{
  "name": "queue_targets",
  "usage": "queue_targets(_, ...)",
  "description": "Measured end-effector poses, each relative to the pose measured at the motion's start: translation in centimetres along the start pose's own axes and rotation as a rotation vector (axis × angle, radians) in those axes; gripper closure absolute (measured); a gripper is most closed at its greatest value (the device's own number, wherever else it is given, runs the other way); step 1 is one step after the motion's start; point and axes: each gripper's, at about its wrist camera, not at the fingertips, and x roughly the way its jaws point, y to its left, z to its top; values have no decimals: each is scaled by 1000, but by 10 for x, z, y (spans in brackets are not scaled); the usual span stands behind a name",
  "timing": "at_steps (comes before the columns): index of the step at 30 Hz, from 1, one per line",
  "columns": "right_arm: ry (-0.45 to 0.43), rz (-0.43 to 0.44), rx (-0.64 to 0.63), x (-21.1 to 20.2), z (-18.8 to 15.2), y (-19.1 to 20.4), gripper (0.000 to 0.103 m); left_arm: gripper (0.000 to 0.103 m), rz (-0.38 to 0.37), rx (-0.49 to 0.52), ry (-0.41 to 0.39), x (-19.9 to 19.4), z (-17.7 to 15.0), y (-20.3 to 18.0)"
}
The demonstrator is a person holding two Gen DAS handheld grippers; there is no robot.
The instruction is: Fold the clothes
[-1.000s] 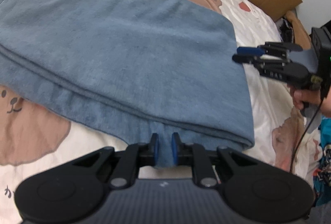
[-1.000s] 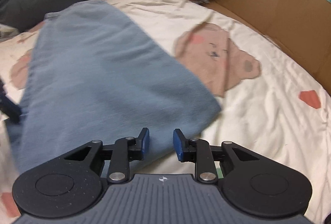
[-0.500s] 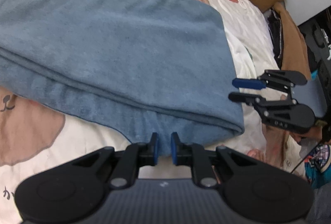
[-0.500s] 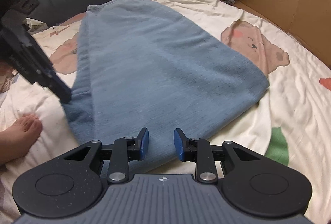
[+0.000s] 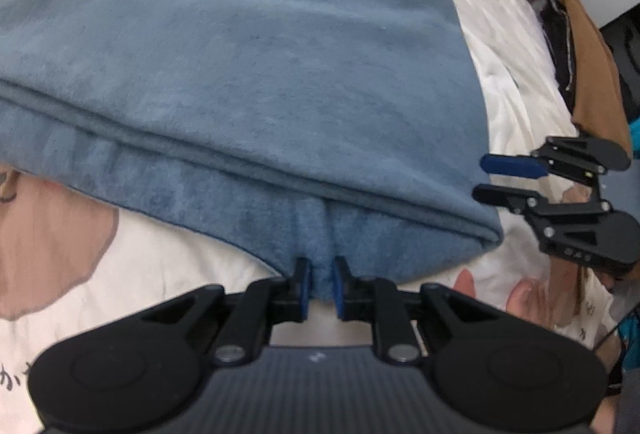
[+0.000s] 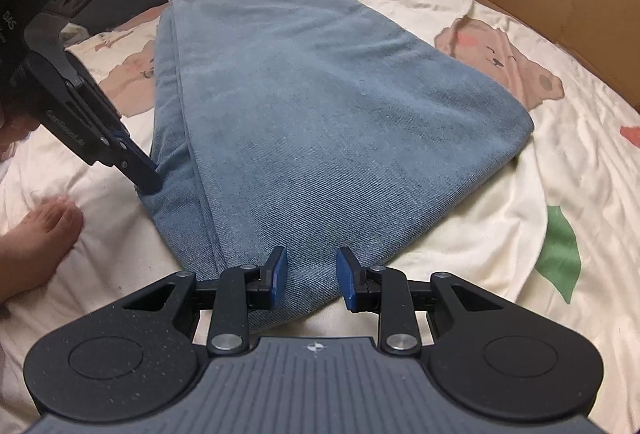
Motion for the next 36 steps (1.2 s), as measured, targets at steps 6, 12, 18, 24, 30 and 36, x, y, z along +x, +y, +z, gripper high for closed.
queue_targets(6, -34, -9, 224, -19, -4, -22, 69, 86, -48, -87, -34, -22, -1, 15)
queue_targets(12, -49, 50, 508, -19, -19, -53, 68, 82, -16, -126, -70, -36, 5, 30)
queue_targets(18, -62, 140, 721, -4, -29, -72, 68, 79, 14, -115, -89, -46, 8, 32)
queue_targets(24, -77, 214, 872, 13, -35, -87, 68, 77, 41, -123, -100, -45, 11, 34)
queue_targets(30, -112, 300, 974, 19, -38, -100, 69, 74, 47, -177, -125, -48, 14, 45)
queue_targets(36, -186, 417, 1081, 17, -49, -108, 68, 74, 47, -203, -128, -45, 17, 53)
